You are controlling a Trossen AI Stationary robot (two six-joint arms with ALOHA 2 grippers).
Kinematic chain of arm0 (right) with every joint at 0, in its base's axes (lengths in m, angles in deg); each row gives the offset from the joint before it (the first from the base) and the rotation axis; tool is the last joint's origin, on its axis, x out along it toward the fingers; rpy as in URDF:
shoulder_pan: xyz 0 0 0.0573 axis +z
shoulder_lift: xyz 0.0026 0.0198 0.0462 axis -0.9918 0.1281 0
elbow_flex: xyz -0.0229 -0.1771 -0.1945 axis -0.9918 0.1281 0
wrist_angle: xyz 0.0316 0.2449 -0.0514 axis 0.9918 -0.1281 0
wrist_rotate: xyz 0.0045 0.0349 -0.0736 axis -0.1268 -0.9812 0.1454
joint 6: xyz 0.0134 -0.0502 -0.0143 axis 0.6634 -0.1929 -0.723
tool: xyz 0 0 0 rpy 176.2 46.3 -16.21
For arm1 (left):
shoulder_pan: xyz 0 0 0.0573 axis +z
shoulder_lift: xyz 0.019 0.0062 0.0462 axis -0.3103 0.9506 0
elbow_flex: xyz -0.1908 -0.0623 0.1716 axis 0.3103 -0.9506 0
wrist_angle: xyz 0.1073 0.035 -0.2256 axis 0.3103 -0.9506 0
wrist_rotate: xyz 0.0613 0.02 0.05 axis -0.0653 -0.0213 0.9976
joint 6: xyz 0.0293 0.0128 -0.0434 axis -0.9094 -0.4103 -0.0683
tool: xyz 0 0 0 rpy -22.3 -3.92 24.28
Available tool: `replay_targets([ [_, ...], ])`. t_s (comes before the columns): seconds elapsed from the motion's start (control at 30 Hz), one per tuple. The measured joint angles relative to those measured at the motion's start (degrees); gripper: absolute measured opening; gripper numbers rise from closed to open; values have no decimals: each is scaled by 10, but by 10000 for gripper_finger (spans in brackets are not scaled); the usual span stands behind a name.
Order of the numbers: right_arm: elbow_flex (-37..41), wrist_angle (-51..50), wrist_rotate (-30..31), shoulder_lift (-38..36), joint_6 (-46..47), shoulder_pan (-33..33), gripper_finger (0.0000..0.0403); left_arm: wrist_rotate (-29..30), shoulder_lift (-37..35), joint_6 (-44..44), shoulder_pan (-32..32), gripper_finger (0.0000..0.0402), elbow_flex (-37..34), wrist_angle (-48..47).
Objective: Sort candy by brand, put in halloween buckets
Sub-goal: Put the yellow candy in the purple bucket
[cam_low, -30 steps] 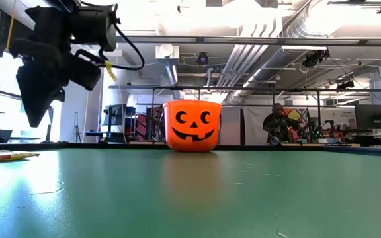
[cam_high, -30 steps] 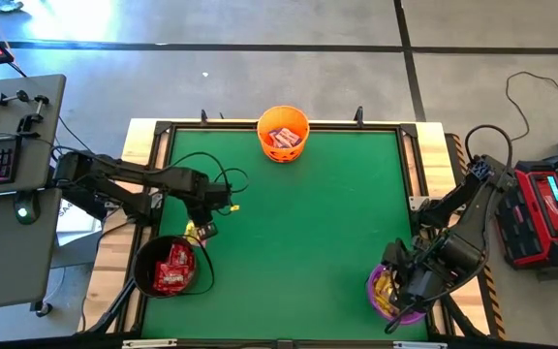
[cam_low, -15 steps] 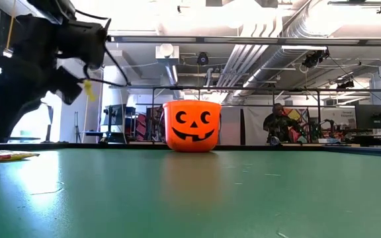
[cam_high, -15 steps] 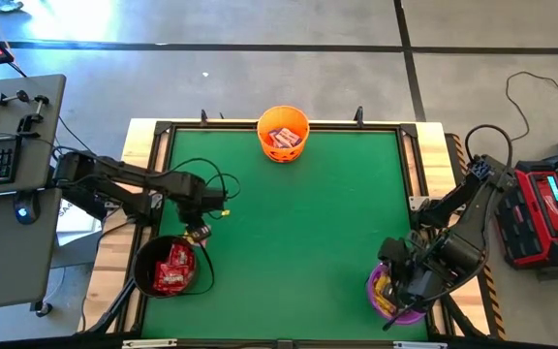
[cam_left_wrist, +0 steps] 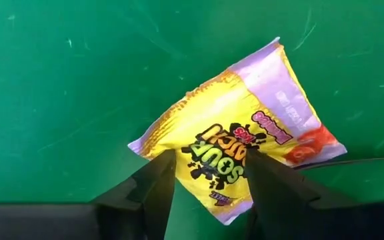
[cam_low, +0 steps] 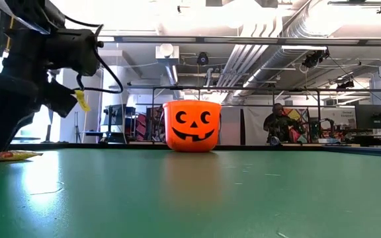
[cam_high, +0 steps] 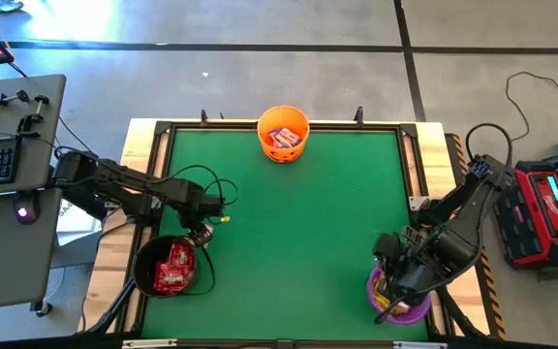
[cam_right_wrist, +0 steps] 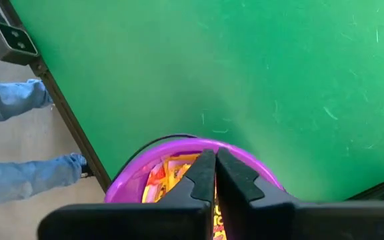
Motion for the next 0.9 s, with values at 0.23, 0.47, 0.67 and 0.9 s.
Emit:
replay_targets([
  [0.23,0,-1,1,0,-7,-5,2,-1,-2,1,5,151,-8,15],
  [0.47,0,-10,2,0,-15,-5,2,3,-1,-8,6,73,-8,26],
  [0.67,0,-11,3,0,-15,-5,2,8,1,-25,6,7,0,28],
  [0.9,0,-11,4,0,-15,-5,2,41,1,-41,6,6,49,29],
])
